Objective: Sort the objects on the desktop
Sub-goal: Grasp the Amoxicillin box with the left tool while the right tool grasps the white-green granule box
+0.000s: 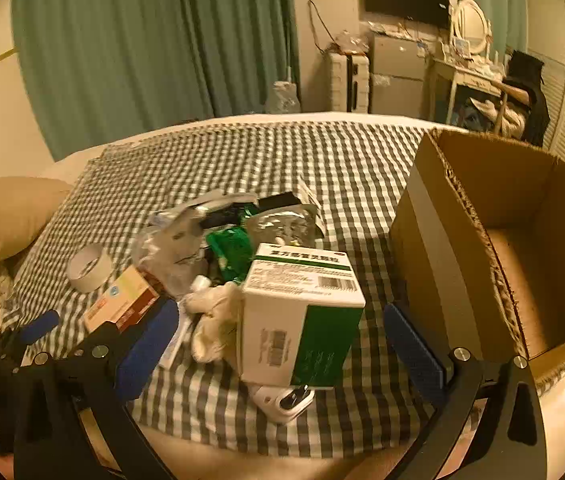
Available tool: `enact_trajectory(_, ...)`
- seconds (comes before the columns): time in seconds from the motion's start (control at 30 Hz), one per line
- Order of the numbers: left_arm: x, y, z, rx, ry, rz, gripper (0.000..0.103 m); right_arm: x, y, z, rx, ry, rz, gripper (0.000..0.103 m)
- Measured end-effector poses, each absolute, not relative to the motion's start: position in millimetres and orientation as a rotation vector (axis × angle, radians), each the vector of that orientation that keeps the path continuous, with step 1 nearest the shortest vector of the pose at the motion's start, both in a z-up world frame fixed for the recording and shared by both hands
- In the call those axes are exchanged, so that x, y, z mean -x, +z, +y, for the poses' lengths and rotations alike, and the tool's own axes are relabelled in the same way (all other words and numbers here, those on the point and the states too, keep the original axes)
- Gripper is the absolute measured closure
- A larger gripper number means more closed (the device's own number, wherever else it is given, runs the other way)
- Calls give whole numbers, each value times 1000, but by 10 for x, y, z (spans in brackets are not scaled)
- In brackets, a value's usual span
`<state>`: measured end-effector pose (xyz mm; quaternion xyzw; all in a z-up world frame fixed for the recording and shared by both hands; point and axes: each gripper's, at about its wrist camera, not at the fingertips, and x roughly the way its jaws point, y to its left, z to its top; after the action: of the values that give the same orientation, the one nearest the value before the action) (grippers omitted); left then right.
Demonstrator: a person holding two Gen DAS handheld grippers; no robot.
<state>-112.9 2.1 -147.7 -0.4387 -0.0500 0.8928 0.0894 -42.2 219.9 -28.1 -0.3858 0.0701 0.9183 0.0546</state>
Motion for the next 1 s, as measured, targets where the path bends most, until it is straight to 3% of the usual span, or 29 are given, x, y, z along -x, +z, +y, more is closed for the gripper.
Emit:
enact_trajectory(0.27,1473,-1815,-243,1467,2613,-324,0,714,-476,2137,1216,2723,129,0)
enact_trajectory(0.67,1682,-1841,-69,1388,2578,-59,0,846,-657,2251,1301,2665,144,0)
enact_trajectory(0.9,1717,-1921,122,1429,2400,102,0,1001,-839,2325,1419,2652,326,0)
enact_trajectory(1.0,1826,-2086,53,1548,2366,57,0,1033,-854,2368,1418,2658,379,3)
